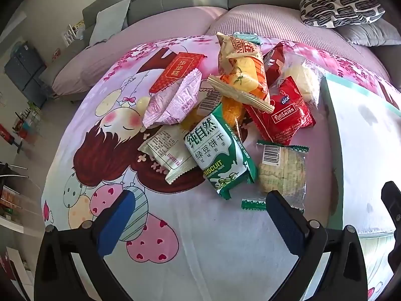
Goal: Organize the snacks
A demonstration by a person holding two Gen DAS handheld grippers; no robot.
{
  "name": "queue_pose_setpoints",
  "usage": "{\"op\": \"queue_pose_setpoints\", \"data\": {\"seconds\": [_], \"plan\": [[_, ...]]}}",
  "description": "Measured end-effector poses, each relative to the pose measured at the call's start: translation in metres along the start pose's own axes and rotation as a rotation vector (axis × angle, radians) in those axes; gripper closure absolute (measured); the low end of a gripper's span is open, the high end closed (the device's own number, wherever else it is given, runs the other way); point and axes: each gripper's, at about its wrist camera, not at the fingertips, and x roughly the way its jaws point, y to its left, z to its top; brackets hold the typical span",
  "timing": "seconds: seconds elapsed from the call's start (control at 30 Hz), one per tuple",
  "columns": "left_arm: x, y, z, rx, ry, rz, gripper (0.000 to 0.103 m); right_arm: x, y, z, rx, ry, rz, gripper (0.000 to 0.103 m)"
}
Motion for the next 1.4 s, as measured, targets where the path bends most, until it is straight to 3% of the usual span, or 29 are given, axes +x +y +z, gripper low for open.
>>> {"op": "queue_pose_setpoints", "data": {"seconds": [1.4], "plan": [[0.0003, 0.0003, -0.0003, -0.001, -0.001, 0.000, 0.000, 0.0016, -0.0006, 0.0013, 0.008, 0.007, -0.014, 0.000]]}}
